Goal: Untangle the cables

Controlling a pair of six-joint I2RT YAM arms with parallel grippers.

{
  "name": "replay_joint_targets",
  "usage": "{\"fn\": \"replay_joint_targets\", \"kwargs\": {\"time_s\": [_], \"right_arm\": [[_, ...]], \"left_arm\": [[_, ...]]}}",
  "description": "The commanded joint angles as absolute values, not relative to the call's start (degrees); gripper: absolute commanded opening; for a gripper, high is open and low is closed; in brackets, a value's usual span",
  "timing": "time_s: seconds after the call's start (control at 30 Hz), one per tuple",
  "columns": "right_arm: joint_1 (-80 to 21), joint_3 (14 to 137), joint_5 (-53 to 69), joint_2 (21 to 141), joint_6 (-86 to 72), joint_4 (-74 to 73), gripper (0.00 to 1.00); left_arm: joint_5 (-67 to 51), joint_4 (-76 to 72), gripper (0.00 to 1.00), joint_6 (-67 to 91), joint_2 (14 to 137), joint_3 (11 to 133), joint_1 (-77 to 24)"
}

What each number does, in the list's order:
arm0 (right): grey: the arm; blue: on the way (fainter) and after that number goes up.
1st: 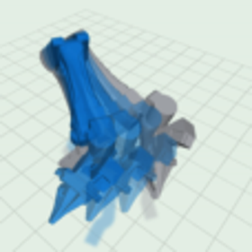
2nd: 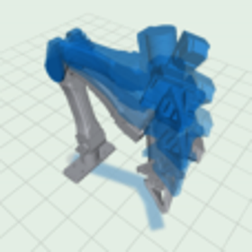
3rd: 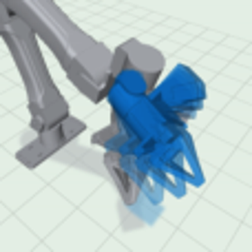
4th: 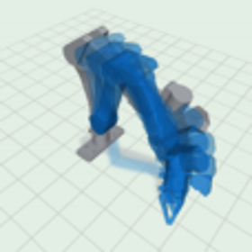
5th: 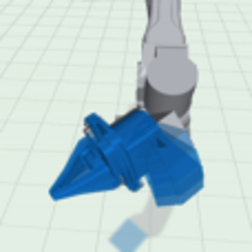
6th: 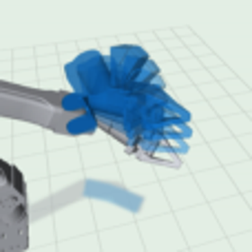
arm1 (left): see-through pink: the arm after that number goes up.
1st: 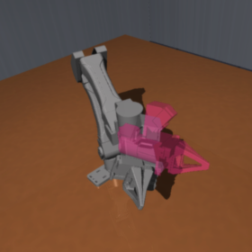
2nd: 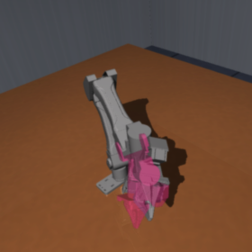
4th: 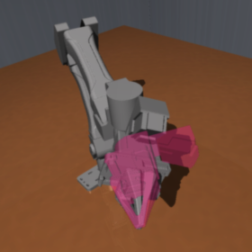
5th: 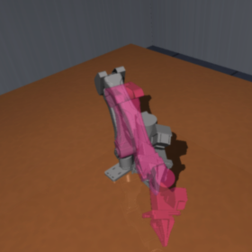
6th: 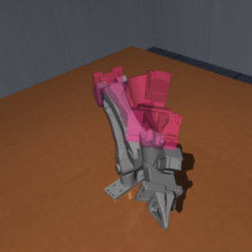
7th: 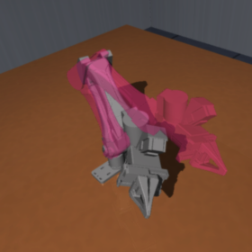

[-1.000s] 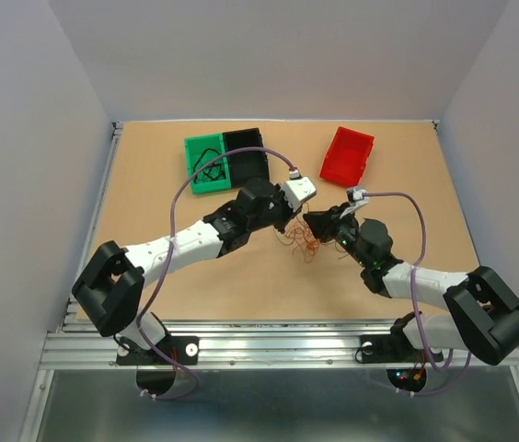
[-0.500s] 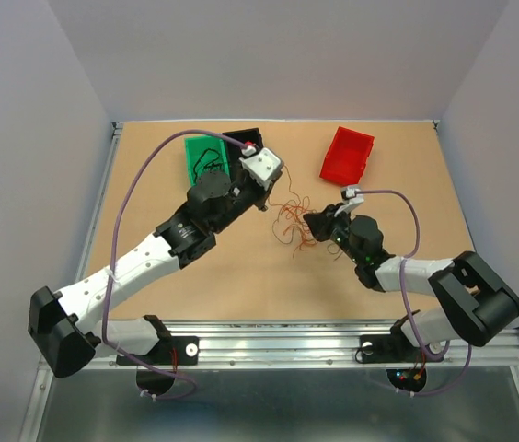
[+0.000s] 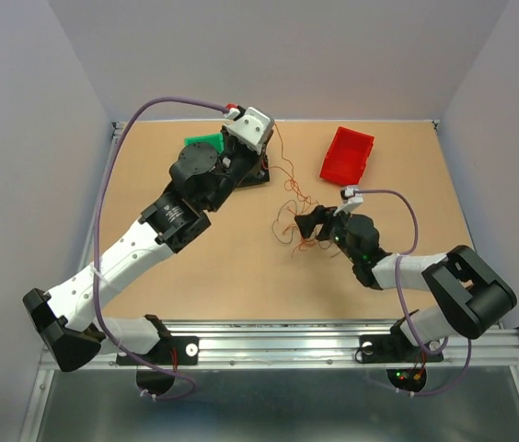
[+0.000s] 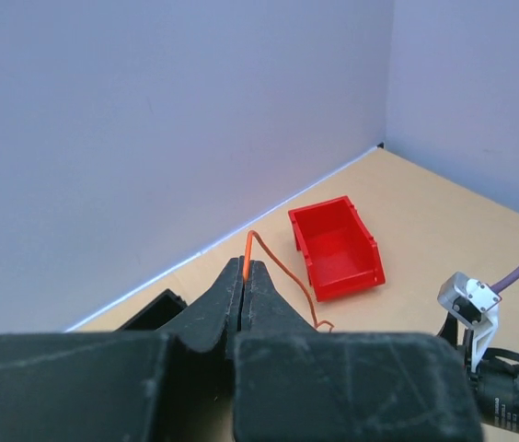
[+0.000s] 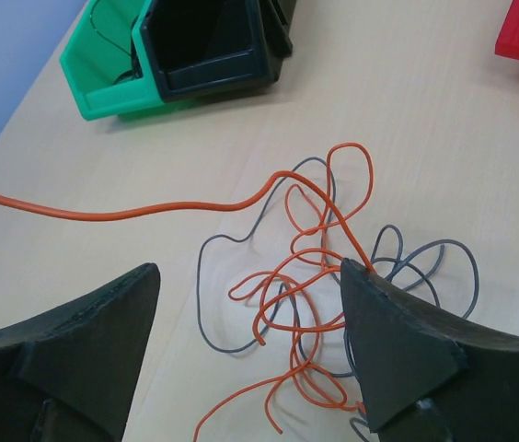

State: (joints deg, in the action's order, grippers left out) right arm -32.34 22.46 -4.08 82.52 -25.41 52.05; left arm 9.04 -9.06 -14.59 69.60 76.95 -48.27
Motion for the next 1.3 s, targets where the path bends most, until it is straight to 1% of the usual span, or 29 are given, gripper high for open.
{"fn": "replay_joint_targets", "kwargs": {"time_s": [0.0,0.23,0.37,0.5,0.63,0.7,0.8,0.83,0.9,0.93,1.0,1.03,1.1,1.13,1.27], "right_arm": [[-32.8,25.8,-7.0,83.4,-25.1,53.7,0.86],[-32.9,26.7,-15.1,84.8,-27.7,51.2,0.89],[-32.8,26.7,-16.8,84.6,-27.3,50.1,0.95],[-32.8,28.2,-22.1,86.0,-27.9,46.6,0.97],[-32.7,32.1,-26.4,88.2,-30.5,38.6,0.92],[-32.8,33.1,-28.1,88.9,-31.1,37.5,0.91],[-32.5,33.5,-28.4,89.6,-31.2,37.0,0.88],[-32.5,33.7,-28.1,89.7,-31.1,36.9,0.82],[-32.6,33.9,-27.0,89.7,-30.8,37.0,0.65],[-32.5,34.1,-26.9,89.8,-30.3,37.0,0.48],[-32.5,34.1,-27.0,89.9,-29.8,37.0,0.32],[-32.5,34.1,-27.3,89.9,-29.8,36.9,0.18],[-32.3,34.0,-28.5,89.7,-30.0,36.2,0.08],[-32.2,34.0,-28.7,89.6,-31.0,35.9,0.01],[-29.4,33.3,-29.1,88.9,-34.7,33.0,0.0]], "left_arm": [[10.7,-7.9,0.0,-15.3,70.4,81.0,-48.2],[15.0,-5.1,0.0,-15.9,69.8,89.5,-48.2],[16.8,-3.5,0.0,-15.6,68.5,93.2,-48.2],[19.6,-2.8,0.0,-16.0,66.7,95.9,-48.2],[22.7,-2.8,0.0,-16.3,65.9,97.7,-48.2],[27.8,-3.2,0.0,-16.3,65.9,98.5,-48.2],[29.1,-5.2,0.0,-16.3,64.3,97.1,-48.2],[28.6,-5.7,0.0,-16.1,63.9,95.6,-48.2],[27.9,-6.9,0.0,-16.0,63.3,94.4,-48.2],[28.4,-7.0,0.0,-16.3,63.2,94.0,-48.2],[30.1,-7.5,0.0,-17.0,63.5,94.2,-48.2],[30.9,-7.7,0.0,-17.4,63.8,94.7,-48.2],[33.7,-8.8,0.0,-19.3,64.1,95.3,-48.2],[35.1,-9.3,0.0,-20.1,64.2,96.1,-48.2],[44.2,-15.4,0.0,-24.4,62.9,96.5,-47.9]]}}
